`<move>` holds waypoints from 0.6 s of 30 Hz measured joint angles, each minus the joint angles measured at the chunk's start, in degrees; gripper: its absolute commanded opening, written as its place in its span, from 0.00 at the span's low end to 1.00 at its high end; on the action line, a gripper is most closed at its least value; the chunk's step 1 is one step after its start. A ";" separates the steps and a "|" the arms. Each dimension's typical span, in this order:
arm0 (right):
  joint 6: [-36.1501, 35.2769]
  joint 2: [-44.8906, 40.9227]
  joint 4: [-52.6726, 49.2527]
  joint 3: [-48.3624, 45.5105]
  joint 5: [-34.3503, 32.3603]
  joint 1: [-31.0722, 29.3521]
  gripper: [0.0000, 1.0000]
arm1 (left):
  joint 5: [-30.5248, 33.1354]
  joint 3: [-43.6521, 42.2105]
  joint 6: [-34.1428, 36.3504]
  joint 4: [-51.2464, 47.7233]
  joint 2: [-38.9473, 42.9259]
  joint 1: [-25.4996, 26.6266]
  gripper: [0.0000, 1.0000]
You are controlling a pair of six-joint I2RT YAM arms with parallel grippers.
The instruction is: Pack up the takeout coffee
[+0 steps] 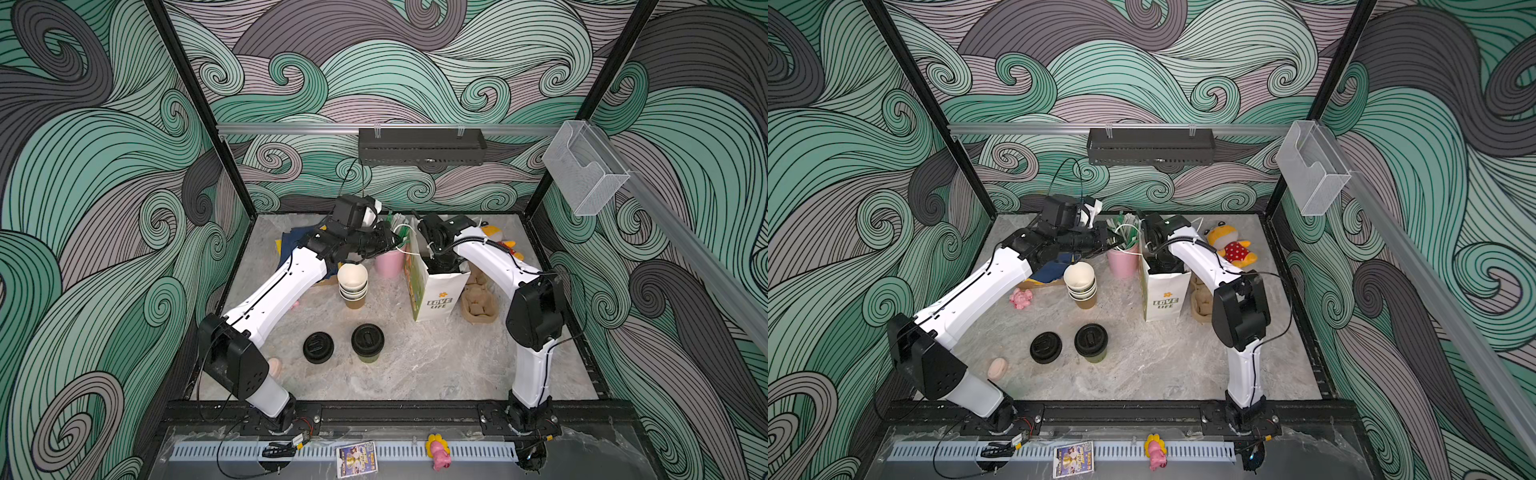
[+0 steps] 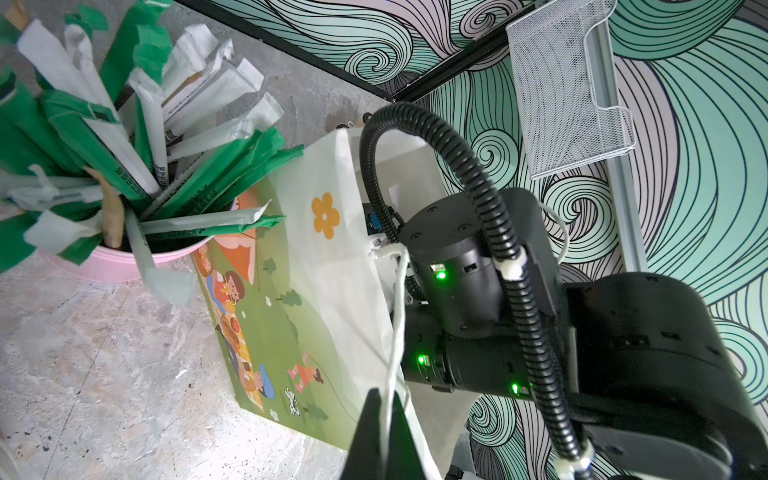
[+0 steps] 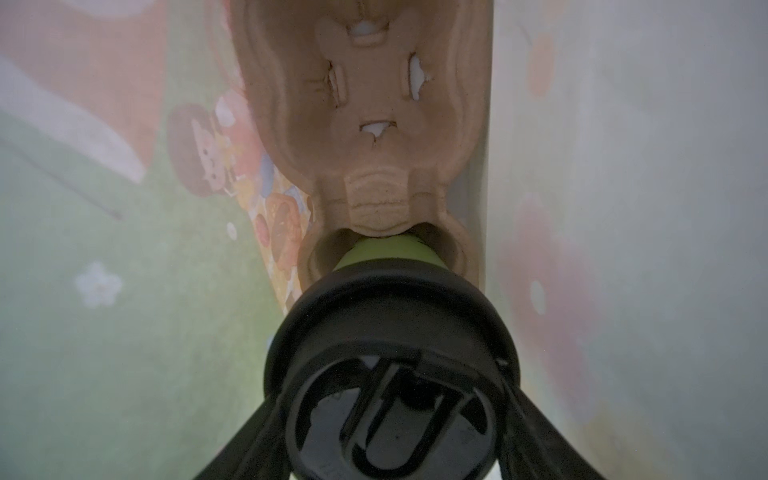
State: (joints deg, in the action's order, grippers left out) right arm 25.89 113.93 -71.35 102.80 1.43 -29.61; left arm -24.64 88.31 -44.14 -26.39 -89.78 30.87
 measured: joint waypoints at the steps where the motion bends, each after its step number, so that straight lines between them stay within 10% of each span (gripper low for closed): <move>1: -0.02 0.11 -0.02 0.04 -0.02 0.00 0.52 | 0.00 0.00 0.00 0.00 0.00 0.00 0.00; 18: -0.13 0.07 -1.09 1.11 0.04 -0.04 0.73 | 0.00 0.07 0.20 -0.46 -0.02 0.00 0.00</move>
State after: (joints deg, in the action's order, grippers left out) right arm 25.76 113.99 -72.44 103.92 1.48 -29.65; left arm -24.64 88.38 -43.94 -26.85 -89.80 30.87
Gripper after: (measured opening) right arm 0.713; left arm 0.048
